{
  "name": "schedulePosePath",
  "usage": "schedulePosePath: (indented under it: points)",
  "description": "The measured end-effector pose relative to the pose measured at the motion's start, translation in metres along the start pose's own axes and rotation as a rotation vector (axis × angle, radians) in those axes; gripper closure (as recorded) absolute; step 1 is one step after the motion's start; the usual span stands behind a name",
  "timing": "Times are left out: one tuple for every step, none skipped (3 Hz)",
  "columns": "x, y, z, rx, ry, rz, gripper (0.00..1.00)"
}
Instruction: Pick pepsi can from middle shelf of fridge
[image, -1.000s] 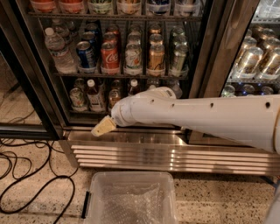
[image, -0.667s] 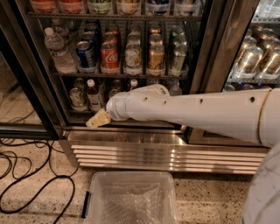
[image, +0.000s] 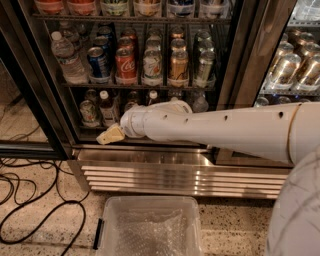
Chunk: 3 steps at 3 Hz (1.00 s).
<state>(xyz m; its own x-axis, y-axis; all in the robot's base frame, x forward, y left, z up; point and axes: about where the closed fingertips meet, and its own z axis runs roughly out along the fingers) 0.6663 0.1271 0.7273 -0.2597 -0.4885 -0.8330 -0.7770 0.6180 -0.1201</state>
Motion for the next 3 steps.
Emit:
schedulePosePath:
  points:
    - [-0.021,-0.011,0.025,0.044,-0.104,-0.008,0.0]
    - [-0.043,-0.028,0.043,0.115,-0.206,-0.005,0.0]
    - [-0.073,-0.034,0.049,0.179,-0.322,-0.003,0.0]
